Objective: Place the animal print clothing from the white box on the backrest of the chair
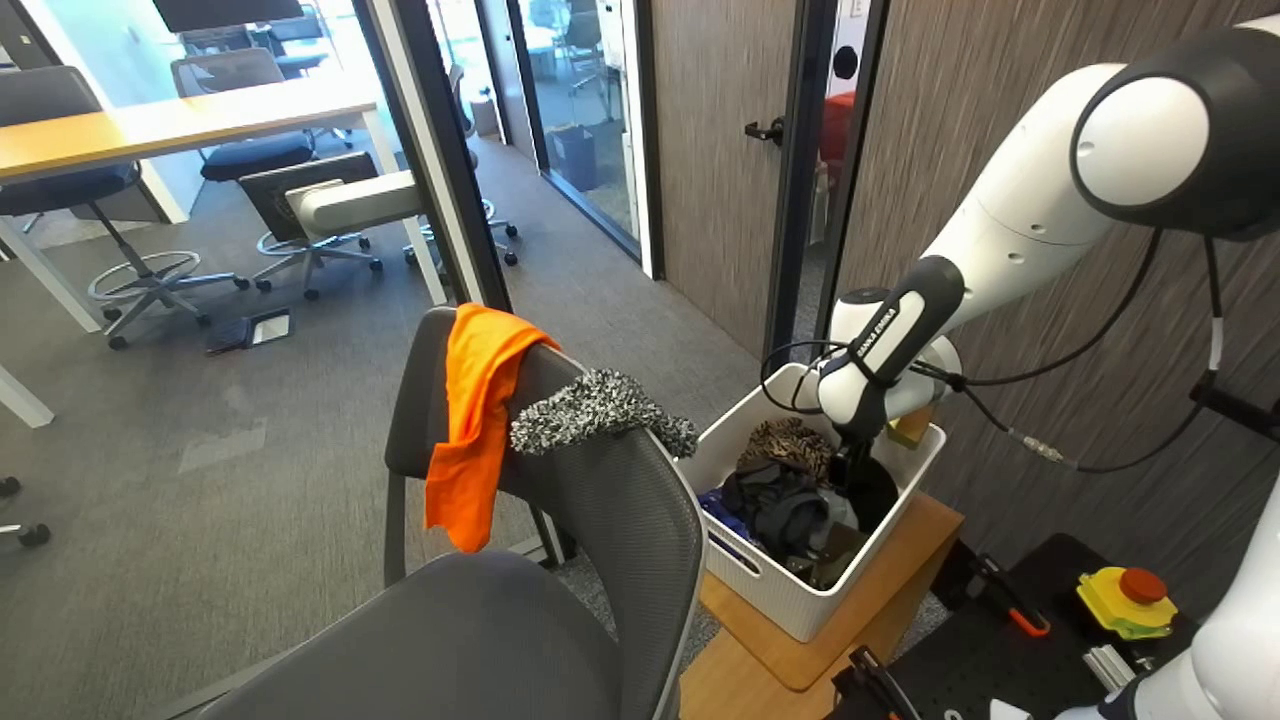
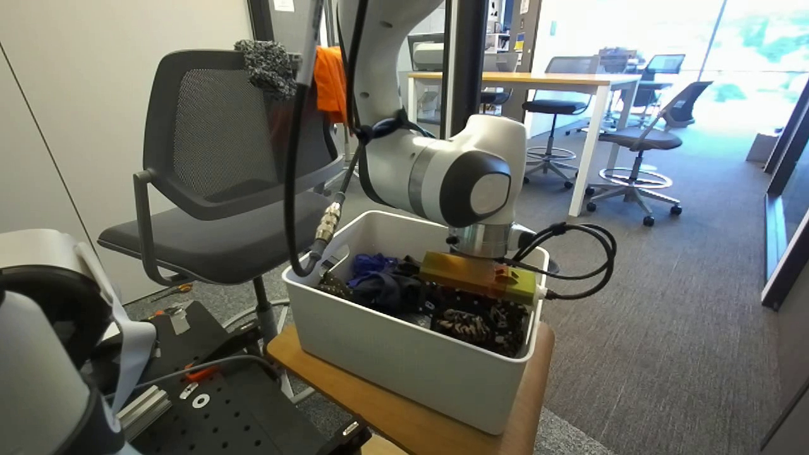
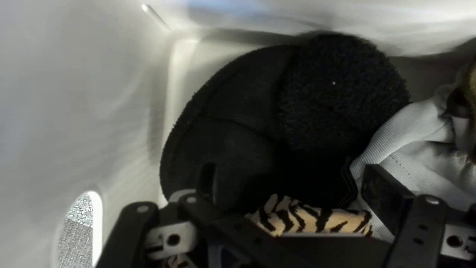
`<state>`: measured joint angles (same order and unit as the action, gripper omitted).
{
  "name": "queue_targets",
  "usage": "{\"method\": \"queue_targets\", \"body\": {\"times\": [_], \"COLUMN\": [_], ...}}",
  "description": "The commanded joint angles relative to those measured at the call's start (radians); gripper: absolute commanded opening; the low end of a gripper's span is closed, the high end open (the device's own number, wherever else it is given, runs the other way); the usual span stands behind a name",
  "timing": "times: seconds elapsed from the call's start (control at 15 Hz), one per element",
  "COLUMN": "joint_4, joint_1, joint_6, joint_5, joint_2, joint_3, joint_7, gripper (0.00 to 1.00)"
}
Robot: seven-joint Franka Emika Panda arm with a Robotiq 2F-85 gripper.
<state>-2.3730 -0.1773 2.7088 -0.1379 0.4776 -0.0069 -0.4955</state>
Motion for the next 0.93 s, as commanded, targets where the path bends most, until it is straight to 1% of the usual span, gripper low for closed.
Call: {"method": "queue_targets", "body": {"times": [0.0, 0.87], "joint_4": [0.053, 0.09], "joint_1": [-0.023, -0.059], "joint_6": [0.003, 0.004], "joint_5": [-0.012, 0.003], "joint_2": [0.045, 0.103], "joint_3": [0.01, 0.044], "joint_7": [-0.012, -0.024], "gripper": [1.0, 1.0]}}
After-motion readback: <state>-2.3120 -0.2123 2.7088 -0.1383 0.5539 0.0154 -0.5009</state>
